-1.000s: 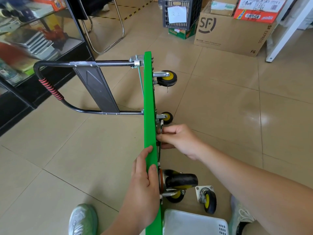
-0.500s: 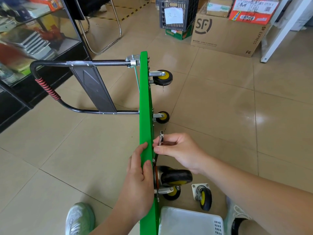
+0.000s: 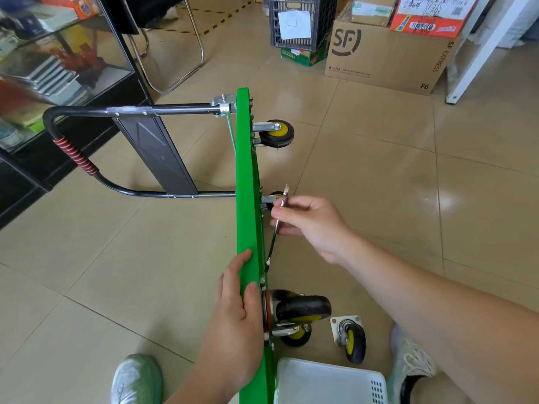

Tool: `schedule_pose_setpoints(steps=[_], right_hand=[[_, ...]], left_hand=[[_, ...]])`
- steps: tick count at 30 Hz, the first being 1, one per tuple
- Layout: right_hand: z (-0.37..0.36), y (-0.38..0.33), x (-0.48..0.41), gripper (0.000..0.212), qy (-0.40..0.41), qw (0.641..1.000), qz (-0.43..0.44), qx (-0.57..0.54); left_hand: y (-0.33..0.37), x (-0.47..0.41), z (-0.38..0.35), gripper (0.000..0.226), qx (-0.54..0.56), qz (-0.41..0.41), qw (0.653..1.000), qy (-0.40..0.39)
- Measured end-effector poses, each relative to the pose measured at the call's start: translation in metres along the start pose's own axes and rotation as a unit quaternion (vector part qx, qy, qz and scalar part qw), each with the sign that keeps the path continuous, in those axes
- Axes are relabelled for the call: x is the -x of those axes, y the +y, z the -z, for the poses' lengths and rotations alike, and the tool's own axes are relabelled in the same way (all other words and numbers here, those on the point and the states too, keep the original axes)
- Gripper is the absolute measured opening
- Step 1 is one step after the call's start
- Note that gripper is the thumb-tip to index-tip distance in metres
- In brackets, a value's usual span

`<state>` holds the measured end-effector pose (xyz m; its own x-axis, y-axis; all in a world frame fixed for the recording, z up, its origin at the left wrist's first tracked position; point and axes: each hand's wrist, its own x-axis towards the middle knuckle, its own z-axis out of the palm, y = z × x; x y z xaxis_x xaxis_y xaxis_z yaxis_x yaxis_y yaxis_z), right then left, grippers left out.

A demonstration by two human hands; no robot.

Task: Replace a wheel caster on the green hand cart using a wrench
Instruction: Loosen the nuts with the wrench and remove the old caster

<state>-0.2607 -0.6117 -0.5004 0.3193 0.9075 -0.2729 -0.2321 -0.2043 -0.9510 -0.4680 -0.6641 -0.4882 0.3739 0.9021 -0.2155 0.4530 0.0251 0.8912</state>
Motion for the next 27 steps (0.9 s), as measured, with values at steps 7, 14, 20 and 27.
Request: schedule_pose_setpoints(steps=[7,14,20,27], right_hand=[[-0.008,0.025,-0.025,0.022,-0.029,0.998,-0.056,0.023],[-0.01,0.031,-0.038,0.026,-0.036,0.995,-0.086,0.025],[-0.007,0.031,-0.038,0.024,-0.052,0.994,-0.096,0.014],[-0.006,0.037,-0.037,0.019,-0.069,0.991,-0.114,-0.012]], left_hand=[[-0.005,-0.002,-0.001,0.048,-0.005,-0.003,1.0,0.016],[-0.005,-0.002,0.0,0.045,-0.005,-0.007,1.0,0.013],[-0.003,-0.001,0.0,0.043,0.001,-0.009,1.0,0.01],[-0.003,-0.002,-0.002,0.045,0.003,-0.012,1.0,0.018]])
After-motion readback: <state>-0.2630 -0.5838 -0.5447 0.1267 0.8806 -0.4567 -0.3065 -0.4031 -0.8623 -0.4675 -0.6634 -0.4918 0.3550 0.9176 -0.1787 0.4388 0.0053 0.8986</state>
